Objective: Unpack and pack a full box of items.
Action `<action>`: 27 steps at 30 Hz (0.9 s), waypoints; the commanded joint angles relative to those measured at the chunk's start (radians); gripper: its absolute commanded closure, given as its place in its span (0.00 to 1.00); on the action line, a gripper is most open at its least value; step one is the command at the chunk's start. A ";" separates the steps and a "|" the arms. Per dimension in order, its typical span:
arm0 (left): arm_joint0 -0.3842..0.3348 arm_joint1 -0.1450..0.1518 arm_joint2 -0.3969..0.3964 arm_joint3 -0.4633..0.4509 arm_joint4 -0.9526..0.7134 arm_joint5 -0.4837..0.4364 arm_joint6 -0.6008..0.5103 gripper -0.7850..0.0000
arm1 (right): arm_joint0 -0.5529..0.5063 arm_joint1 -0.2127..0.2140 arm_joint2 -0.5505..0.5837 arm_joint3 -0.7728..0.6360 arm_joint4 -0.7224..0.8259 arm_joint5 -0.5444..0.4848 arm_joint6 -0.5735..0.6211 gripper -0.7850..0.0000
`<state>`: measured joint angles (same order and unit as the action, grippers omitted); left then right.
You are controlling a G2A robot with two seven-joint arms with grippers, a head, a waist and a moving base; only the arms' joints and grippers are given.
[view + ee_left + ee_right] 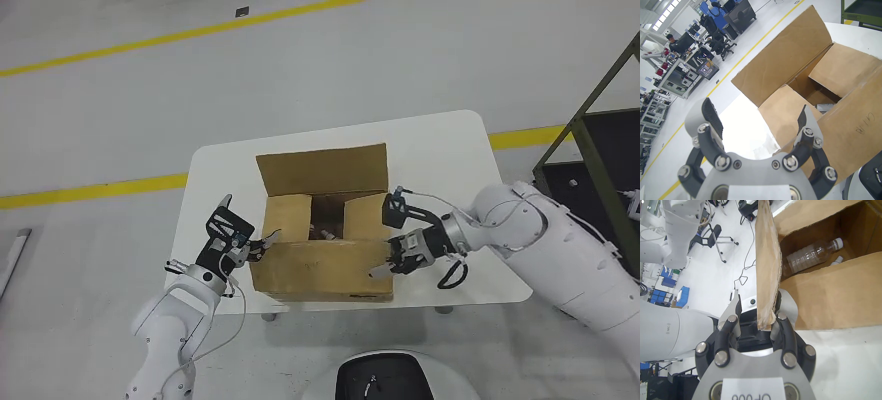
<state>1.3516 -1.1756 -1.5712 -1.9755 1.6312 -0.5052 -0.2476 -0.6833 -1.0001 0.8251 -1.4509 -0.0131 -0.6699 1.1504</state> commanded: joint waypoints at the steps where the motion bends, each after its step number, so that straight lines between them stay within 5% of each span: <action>1: 0.000 0.000 0.000 0.000 0.000 0.000 0.000 0.00 | 0.010 0.012 -0.025 -0.003 -0.052 -0.033 -0.033 0.91; 2: 0.000 0.000 0.000 0.000 0.000 0.000 0.000 0.00 | 0.010 0.017 -0.032 -0.001 -0.067 -0.052 -0.052 1.00; 11: -0.015 0.000 0.006 -0.020 -0.038 0.007 -0.023 0.00 | -0.031 0.045 0.031 -0.062 -0.273 -0.189 -0.236 1.00; 21: -0.067 0.008 0.051 -0.041 -0.065 -0.101 -0.217 0.00 | -0.125 0.061 0.104 -0.195 -0.582 -0.178 -0.417 1.00; 27: -0.069 0.014 0.058 -0.051 -0.067 -0.153 -0.242 0.00 | -0.173 0.069 0.132 -0.250 -0.717 -0.168 -0.485 0.99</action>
<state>1.2812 -1.1626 -1.5143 -2.0216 1.5655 -0.6474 -0.4869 -0.8518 -0.9325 0.9536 -1.6973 -0.7192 -0.8357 0.6716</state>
